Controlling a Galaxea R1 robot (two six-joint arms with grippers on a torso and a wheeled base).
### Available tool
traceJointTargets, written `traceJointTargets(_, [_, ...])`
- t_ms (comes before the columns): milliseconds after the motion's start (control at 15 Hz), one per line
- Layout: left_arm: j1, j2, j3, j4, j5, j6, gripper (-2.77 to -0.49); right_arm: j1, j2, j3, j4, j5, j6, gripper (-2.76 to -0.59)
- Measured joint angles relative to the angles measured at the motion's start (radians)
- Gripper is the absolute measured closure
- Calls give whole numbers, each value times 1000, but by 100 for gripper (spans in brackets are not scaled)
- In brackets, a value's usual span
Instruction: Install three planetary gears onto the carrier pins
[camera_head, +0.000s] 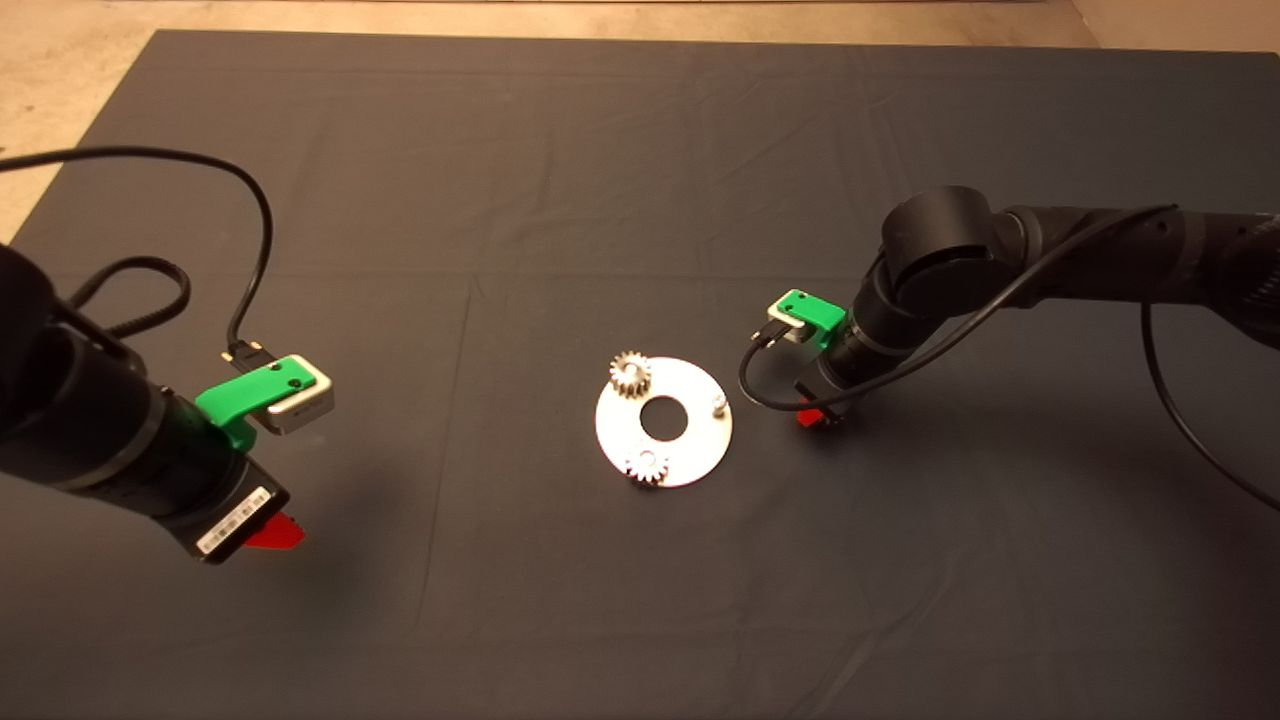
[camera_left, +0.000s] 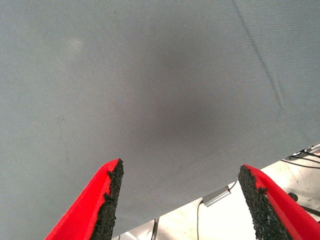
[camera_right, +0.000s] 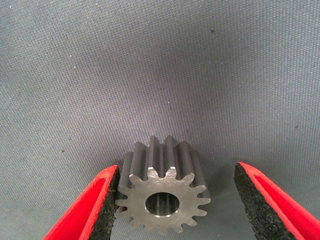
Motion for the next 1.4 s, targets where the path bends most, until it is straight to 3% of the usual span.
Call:
traceJointTargets(333, [-9, -4, 37, 0, 0, -1, -160, 0, 0, 0, 0, 1, 0, -153])
traceJointTargets(533, [-15, -11, 131, -1, 0, -14, -160, 0, 0, 0, 0, 1, 0, -153])
traceJointTargets(933, [-78, -17, 239, -3, 0, -55, -160, 1, 3, 0, 1, 0, 0, -151])
traceJointTargets(1067, [-89, -22, 260, -3, 0, -69, -160, 1, 5, 0, 4, 1, 0, -136])
traceJointTargets(1400, [-106, -44, 285, -15, 0, -86, -160, 1, 6, 0, 8, 0, 0, -129])
